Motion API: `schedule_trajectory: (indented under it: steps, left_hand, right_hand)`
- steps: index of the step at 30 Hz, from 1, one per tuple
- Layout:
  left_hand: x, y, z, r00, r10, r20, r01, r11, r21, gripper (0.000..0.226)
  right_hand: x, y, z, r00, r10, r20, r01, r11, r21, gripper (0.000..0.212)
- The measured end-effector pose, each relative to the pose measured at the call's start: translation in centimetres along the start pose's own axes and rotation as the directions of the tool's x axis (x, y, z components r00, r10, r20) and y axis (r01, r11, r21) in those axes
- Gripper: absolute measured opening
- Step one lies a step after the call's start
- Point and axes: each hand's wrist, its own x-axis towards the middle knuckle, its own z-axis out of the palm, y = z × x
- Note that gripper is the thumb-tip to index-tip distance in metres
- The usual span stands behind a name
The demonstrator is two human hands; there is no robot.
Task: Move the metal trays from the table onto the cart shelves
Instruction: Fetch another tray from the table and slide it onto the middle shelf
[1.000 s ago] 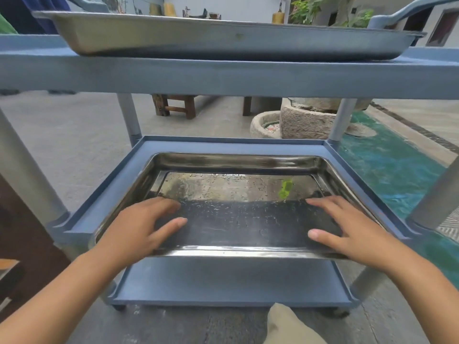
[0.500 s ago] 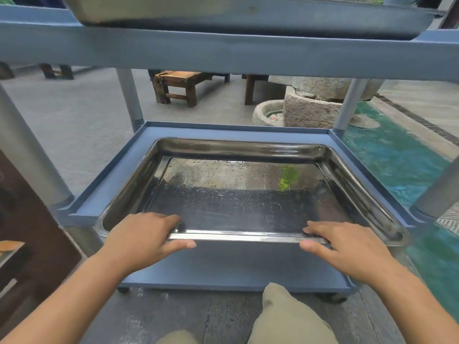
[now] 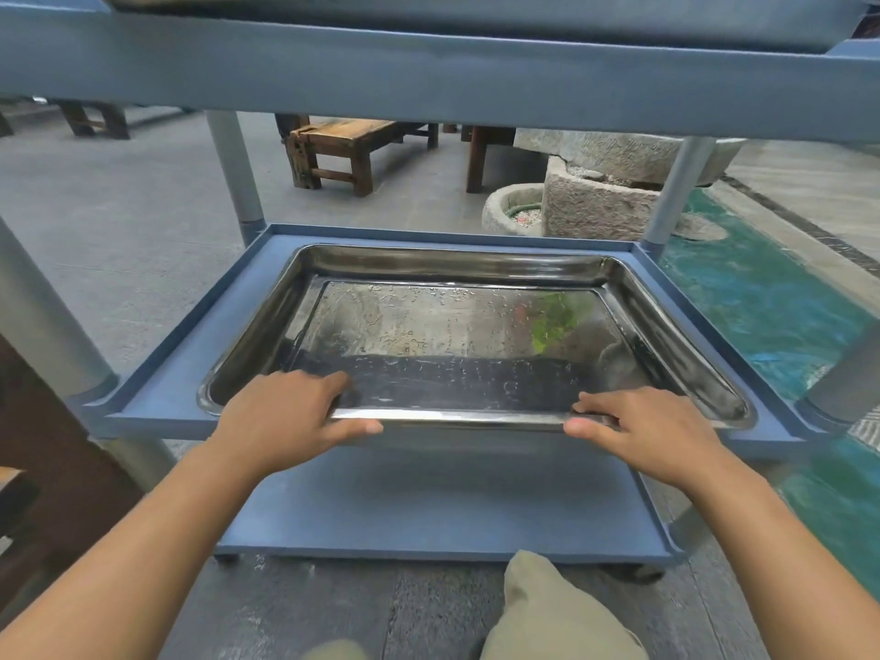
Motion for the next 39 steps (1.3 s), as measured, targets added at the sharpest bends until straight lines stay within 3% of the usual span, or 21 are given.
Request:
schedule_trajectory:
  steps: [9,19,27,39]
  left_hand:
    - [1.9,-0.6,0.9,1.000,-0.028,0.000,0.028,0.999,0.017,0.085]
    - [1.8,1.4,1.0,0.996,-0.093,0.002,0.093,0.992,0.083,0.095]
    - [1.8,2.9,1.7,0.988,-0.145,-0.056,0.147,0.988,0.041,0.098]
    - [2.4,4.5,1.6,0.984,-0.151,-0.092,0.160,0.982,0.097,0.083]
  right_hand:
    - [2.3,1.1,1.2,0.998,-0.016,-0.061,0.014,0.999,-0.037,0.087]
    - [5.9,3.0,0.9,0.996,-0.037,-0.085,0.043,0.996,0.073,0.093]
    - [8.0,4.3,1.8,0.972,-0.087,-0.219,0.082,0.996,-0.034,0.092]
    - [10.3,5.6,2.2,0.967,-0.149,-0.207,0.125,0.984,-0.126,0.077]
